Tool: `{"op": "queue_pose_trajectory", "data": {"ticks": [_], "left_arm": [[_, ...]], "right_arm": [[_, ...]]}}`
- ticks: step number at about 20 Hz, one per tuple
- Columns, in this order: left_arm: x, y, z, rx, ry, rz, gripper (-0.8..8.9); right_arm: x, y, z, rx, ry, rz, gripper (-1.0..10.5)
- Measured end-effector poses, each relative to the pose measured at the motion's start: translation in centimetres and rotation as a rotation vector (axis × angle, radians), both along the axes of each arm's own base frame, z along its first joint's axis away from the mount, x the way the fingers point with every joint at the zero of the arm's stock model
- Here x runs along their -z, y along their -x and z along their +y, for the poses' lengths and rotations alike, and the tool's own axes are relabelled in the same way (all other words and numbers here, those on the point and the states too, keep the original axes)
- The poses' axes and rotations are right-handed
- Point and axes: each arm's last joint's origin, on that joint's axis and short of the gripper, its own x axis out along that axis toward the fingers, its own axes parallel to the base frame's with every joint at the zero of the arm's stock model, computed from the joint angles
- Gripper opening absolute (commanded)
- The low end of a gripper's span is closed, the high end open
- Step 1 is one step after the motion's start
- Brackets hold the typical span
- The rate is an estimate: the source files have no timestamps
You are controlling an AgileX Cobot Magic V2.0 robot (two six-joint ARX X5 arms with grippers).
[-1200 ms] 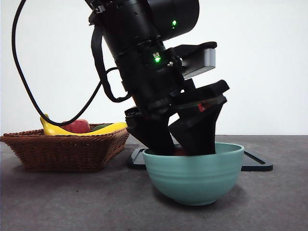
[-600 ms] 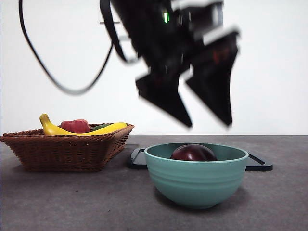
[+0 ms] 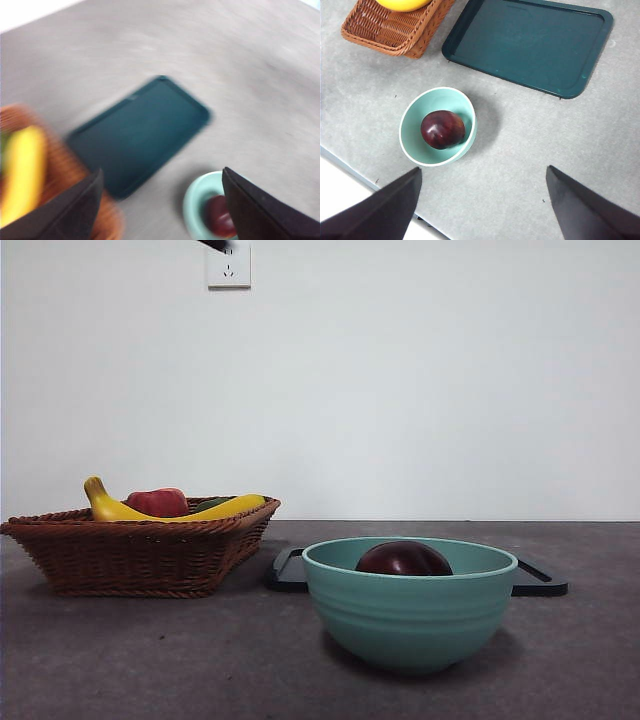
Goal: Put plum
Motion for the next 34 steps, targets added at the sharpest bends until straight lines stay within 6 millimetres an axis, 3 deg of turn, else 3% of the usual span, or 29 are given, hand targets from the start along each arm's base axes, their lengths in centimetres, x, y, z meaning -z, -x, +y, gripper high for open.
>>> {"op": "queue_pose_trajectory", "data": {"ticks": [2,4,10,13,25,34], "left_arm": [[-0.5,0.8,2.7,-0.041,0.034,0.003,3.83],[0.4,1.9,4.5,-0.052,0.061,0.021,3.83],[8.3,5.1,6.5,0.058,0.085,0.249,3.74],[10.2,5.9,6.6,0.115,0.1,0.342,3.74],[10.1,5.9,6.5,0.163,0.136,0.35,3.74],[10.1,5.9,6.5,0.163,0.136,0.35,3.74]], "right_arm": [[0.0,0.0,0.0,0.0,0.0,0.0,4.0],[0.0,0.0,0.0,0.0,0.0,0.0,4.0],[0.0,0.0,0.0,0.0,0.0,0.0,4.0],[0.0,0.0,0.0,0.0,0.0,0.0,4.0],[0.5,-0.8,0.6,-0.029,-0.036,0.064,4.0],[8.4,-6.0,5.1,-0.12,-0.061,0.235,3.6]]}}
